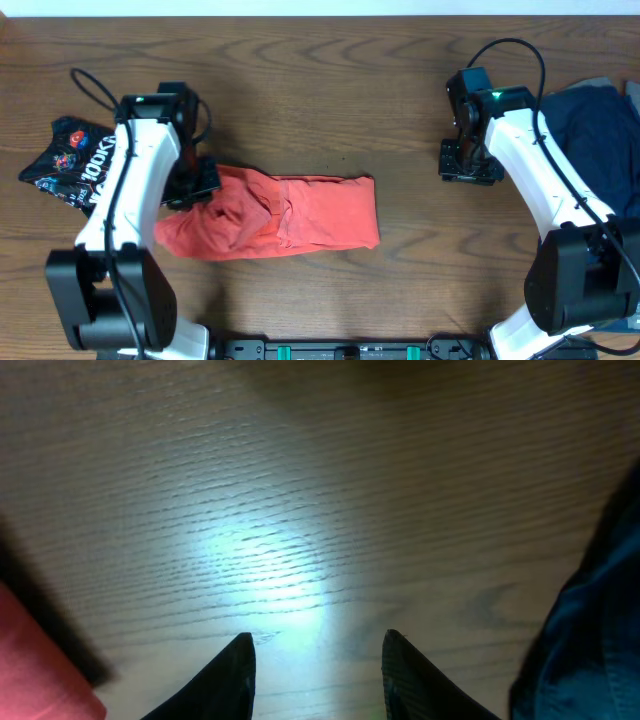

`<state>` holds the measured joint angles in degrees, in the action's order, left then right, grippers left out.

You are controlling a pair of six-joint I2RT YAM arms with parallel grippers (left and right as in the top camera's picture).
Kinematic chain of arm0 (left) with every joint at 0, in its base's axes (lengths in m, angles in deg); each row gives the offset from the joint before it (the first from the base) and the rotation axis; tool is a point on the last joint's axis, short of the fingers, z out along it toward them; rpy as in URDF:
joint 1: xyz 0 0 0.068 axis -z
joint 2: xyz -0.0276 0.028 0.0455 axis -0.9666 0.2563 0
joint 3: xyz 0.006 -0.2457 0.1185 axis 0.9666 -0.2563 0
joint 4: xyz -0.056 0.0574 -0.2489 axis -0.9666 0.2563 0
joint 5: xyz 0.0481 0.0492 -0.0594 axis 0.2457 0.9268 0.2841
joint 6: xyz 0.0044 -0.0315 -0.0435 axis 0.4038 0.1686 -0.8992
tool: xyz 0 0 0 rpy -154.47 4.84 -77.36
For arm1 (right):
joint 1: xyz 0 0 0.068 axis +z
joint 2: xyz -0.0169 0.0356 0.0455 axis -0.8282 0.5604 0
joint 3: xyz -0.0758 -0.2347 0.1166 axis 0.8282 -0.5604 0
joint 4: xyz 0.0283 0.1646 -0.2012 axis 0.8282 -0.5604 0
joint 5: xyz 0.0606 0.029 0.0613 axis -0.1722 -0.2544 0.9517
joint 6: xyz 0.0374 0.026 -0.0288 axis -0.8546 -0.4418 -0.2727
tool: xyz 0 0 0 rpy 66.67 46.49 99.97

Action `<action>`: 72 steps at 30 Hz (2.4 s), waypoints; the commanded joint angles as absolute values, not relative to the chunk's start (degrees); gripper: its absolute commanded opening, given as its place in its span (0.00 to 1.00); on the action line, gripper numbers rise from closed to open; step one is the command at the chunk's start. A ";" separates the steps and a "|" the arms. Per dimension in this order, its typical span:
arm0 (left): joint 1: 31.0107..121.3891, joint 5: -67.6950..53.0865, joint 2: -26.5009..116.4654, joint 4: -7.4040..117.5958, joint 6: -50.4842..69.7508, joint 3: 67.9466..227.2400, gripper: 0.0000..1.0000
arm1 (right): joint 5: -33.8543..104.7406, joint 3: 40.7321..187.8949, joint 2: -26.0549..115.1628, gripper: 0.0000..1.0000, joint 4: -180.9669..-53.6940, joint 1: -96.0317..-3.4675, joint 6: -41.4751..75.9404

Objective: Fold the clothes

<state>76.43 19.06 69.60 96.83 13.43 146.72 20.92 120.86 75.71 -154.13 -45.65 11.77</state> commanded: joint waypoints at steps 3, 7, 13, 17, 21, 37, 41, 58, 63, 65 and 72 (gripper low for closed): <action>86.42 16.00 65.56 94.73 8.05 149.71 0.19 | 20.11 120.99 75.03 0.40 -154.45 -46.13 12.53; 94.33 16.00 66.30 91.94 5.19 149.69 0.20 | 20.15 120.99 75.03 0.40 -155.24 -46.13 12.53; 104.17 13.92 68.51 87.06 -0.02 149.67 0.20 | 20.15 120.99 75.03 0.40 -155.72 -46.11 12.56; 108.38 13.66 69.21 82.60 -1.68 149.58 0.20 | 20.37 120.99 75.03 0.40 -155.72 -46.09 12.56; 110.57 13.63 70.61 80.77 -2.73 149.58 0.21 | 20.35 120.99 75.03 0.41 -155.90 -46.09 12.60; 115.53 -3.22 73.41 67.59 -3.36 149.63 0.44 | 23.52 120.99 75.03 0.43 -154.98 -46.09 14.35; 112.36 -3.26 70.72 71.52 0.64 149.63 0.47 | 27.04 120.99 75.03 0.43 -153.86 -46.09 17.63; 82.70 9.44 58.46 80.99 4.70 149.21 0.48 | 64.68 120.99 76.39 0.49 -135.68 -32.56 33.87; 79.90 9.44 58.59 81.51 4.70 148.66 0.48 | 58.64 120.99 79.62 0.49 -133.80 -25.39 30.57; 79.82 9.44 58.59 81.60 4.73 148.60 0.53 | 58.67 120.99 81.00 0.49 -134.48 -23.31 30.57; 79.82 9.44 58.59 81.95 4.73 148.58 0.54 | 42.97 120.97 83.36 0.42 -148.88 -20.25 27.92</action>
